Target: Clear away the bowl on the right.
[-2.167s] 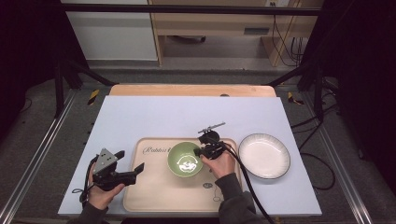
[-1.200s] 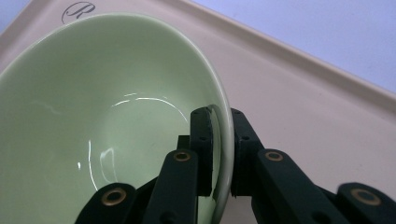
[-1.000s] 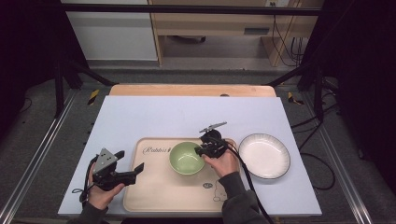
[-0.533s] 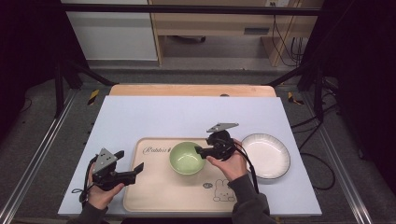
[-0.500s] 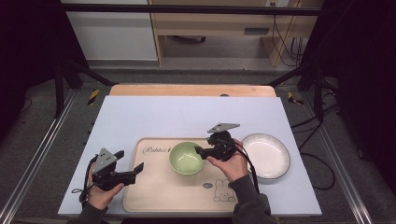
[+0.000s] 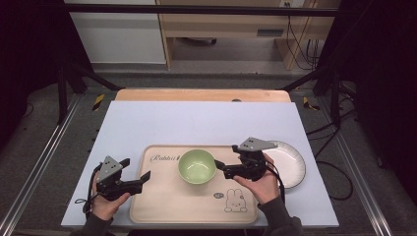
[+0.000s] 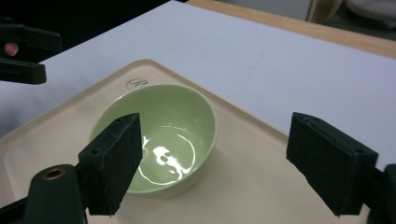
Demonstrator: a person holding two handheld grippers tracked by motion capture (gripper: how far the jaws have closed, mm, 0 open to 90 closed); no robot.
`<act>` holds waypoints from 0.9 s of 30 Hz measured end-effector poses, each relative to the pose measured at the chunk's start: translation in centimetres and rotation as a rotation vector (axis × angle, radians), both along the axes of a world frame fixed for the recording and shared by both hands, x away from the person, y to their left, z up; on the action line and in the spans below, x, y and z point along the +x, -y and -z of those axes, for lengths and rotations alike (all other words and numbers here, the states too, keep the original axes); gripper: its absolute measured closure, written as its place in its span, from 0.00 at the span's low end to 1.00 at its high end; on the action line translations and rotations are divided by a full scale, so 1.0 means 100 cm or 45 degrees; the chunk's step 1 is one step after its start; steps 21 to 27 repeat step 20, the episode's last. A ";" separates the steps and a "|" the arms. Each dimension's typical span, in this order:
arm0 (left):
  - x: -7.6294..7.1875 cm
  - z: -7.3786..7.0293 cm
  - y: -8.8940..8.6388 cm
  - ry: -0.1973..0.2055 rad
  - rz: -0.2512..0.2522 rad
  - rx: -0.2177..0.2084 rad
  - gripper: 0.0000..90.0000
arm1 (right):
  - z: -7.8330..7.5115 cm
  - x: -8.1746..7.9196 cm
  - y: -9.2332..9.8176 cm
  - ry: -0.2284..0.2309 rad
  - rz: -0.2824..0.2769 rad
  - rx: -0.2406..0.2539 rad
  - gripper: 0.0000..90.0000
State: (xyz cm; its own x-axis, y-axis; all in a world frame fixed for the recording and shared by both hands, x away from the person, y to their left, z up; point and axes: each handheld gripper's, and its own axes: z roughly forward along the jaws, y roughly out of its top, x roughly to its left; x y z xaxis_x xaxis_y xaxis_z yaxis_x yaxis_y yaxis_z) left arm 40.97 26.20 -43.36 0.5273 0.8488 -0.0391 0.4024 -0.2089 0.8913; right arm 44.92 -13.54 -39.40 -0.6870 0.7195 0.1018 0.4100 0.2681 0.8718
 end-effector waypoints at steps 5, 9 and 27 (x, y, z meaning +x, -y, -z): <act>0.000 0.000 0.000 -0.001 -0.003 0.000 0.13 | 0.002 -0.008 0.021 0.081 0.070 0.018 0.20; 0.001 0.001 -0.002 -0.005 -0.009 -0.004 0.13 | 0.009 -0.012 0.037 0.116 0.134 -0.001 0.19; 0.006 0.008 -0.008 -0.027 -0.040 -0.005 0.13 | 0.027 -0.020 0.060 0.158 0.207 -0.003 0.13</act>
